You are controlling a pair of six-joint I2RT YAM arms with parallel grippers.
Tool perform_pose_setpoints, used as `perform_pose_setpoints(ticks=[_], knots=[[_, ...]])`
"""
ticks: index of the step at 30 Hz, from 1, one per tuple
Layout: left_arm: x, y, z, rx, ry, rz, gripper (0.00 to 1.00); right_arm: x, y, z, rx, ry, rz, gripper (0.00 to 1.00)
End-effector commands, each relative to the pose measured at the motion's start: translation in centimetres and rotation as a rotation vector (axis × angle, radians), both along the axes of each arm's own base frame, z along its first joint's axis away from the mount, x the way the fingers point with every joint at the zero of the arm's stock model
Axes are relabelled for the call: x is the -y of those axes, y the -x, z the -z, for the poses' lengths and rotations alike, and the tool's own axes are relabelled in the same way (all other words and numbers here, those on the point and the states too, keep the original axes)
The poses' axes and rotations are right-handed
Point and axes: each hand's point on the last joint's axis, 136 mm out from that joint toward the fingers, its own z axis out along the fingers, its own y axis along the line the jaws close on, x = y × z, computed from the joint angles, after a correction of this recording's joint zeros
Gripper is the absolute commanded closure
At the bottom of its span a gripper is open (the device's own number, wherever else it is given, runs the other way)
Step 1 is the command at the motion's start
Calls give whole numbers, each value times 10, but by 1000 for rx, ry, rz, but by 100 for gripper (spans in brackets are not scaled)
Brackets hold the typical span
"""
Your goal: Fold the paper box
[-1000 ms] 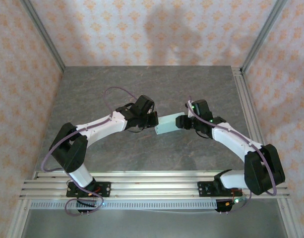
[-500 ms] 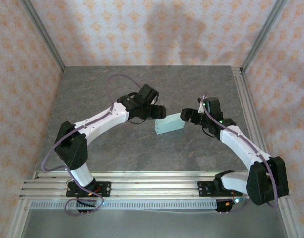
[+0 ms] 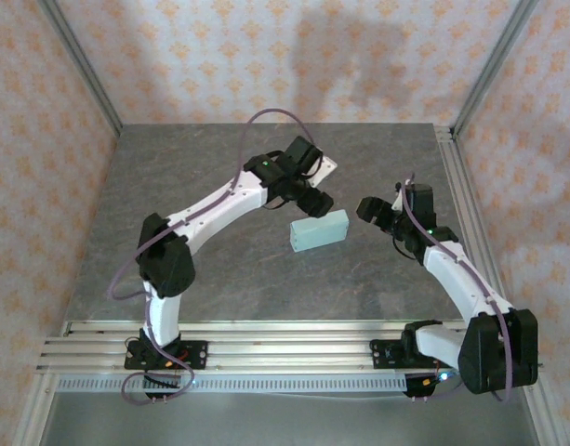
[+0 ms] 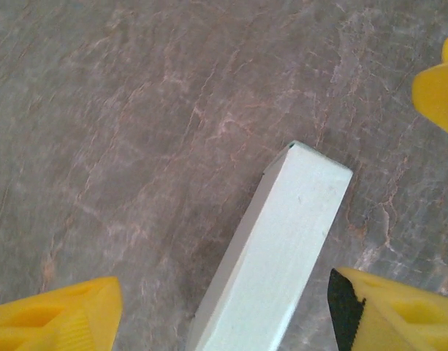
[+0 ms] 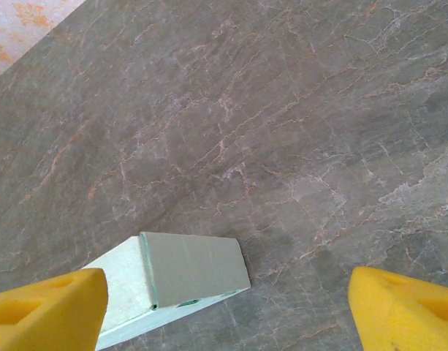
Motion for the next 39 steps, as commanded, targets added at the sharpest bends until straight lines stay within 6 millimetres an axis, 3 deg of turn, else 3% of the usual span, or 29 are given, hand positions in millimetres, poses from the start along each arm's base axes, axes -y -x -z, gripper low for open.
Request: perform_pose_setpoints(ticks=[1,10,20,39], knots=[[10,14,12,4,-104,200,25,2,3,-2,13,-3,1,15],[30,19,43,-19,-217,324,27,5,3,-1,13,27,-1,15],[22,27,76,-95,-323,325,41,5,6,0,8,35,-6,15],[-1,21,77,-28,-477,266,66,-2,-2,12,-4,7,-30,17]])
